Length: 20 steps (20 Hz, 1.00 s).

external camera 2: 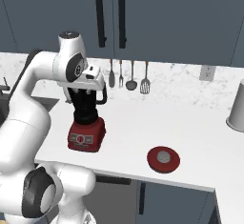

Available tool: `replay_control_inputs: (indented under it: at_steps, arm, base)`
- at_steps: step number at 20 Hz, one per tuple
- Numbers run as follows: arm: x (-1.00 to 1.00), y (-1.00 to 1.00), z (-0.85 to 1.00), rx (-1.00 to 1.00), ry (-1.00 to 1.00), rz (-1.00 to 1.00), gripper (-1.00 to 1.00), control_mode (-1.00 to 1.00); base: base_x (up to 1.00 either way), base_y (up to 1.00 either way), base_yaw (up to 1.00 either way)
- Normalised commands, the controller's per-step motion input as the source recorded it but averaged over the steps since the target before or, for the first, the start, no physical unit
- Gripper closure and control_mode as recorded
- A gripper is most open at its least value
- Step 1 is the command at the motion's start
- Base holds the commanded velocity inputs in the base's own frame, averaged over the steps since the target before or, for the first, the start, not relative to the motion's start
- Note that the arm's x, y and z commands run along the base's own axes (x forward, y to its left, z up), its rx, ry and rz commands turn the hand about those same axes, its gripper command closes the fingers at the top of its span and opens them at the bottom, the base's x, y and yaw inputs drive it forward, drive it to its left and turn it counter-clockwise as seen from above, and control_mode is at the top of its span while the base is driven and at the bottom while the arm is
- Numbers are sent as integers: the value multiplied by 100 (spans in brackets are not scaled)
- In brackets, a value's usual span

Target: Close the lid blender by securely placing the lid on top.

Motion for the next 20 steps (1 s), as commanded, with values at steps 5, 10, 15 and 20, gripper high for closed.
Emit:
replay_control_inputs:
  at_steps: [5,10,15,20]
  arm:
    - [-44,-13,-2,0,-16,-5,-100,-100]
    - [-85,-88,-16,6,-14,-24,-100,-100]
    - [-63,-100,-29,10,-1,-30,-100,-100]
    - [-27,-100,-40,8,0,-26,-100,-100]
  base:
    - [0,0,0]
    - [0,0,0]
    - [0,0,0]
    - [0,0,0]
